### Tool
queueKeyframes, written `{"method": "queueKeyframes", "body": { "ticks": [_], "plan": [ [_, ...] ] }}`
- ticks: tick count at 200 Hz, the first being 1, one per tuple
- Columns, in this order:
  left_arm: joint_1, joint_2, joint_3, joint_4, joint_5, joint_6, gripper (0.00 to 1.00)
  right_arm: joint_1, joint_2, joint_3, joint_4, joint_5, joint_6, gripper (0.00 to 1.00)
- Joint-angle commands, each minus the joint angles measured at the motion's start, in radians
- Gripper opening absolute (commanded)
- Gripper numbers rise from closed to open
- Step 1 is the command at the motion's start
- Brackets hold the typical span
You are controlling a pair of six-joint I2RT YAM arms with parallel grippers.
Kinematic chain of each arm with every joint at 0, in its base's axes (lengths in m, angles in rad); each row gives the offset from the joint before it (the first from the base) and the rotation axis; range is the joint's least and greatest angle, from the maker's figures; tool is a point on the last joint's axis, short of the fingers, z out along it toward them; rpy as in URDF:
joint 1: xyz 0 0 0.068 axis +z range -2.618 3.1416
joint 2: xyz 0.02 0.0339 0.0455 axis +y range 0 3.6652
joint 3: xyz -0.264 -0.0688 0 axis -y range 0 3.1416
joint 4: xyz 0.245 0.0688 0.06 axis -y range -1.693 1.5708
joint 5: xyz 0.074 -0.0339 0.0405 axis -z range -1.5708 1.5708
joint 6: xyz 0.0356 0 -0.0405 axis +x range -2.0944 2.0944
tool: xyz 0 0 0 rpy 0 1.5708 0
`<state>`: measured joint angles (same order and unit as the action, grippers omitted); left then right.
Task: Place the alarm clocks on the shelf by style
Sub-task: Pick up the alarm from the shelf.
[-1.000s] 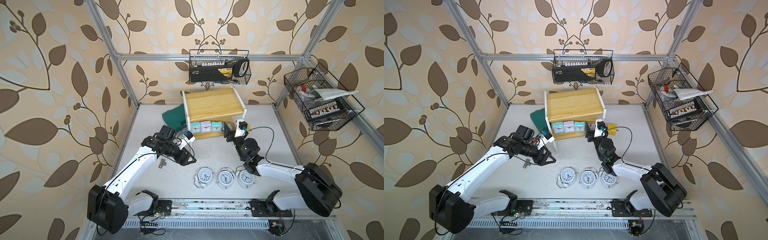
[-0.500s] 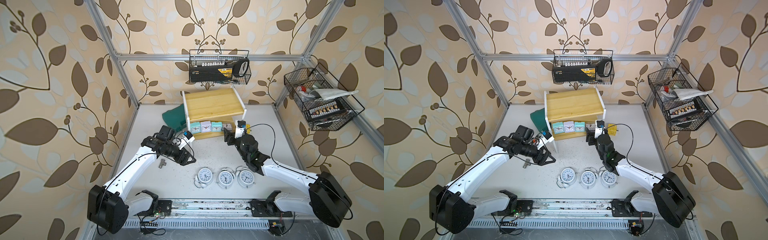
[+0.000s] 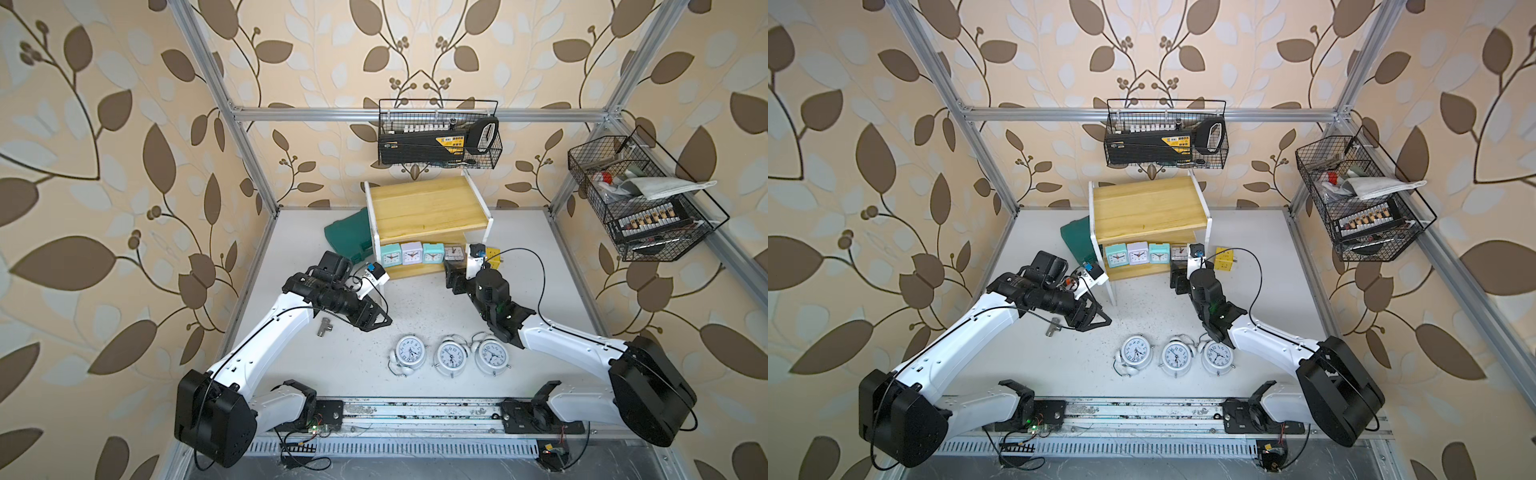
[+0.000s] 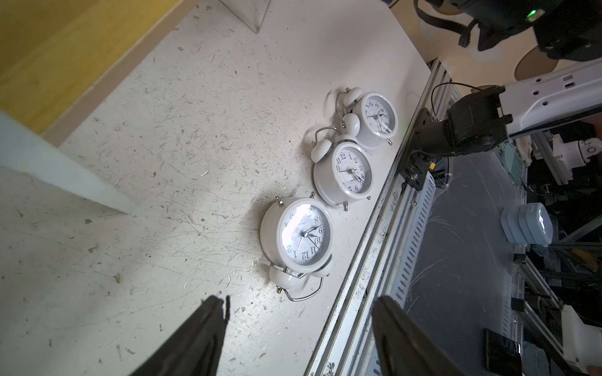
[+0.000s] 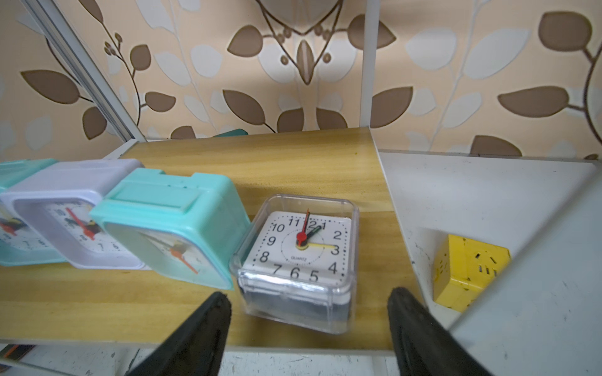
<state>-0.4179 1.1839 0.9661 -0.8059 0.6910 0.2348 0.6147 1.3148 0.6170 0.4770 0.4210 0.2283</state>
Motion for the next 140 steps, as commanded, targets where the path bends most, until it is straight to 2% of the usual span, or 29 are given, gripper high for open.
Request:
{"method": "queueKeyframes", "body": {
  "ticks": [1, 82, 140],
  "plan": [
    [0.007, -0.023, -0.006, 0.004, 0.033, 0.022, 0.75, -0.015, 0.017, 0.038, 0.010, 0.023, 0.006, 0.79],
    [0.009, -0.020, -0.006, 0.003, 0.028, 0.023, 0.75, -0.033, 0.072, 0.061, 0.056, 0.040, 0.006, 0.80],
    [0.008, -0.016, -0.007, 0.005, 0.028, 0.025, 0.75, -0.039, 0.074, 0.056, 0.086, 0.031, 0.001, 0.64]
  ]
}}
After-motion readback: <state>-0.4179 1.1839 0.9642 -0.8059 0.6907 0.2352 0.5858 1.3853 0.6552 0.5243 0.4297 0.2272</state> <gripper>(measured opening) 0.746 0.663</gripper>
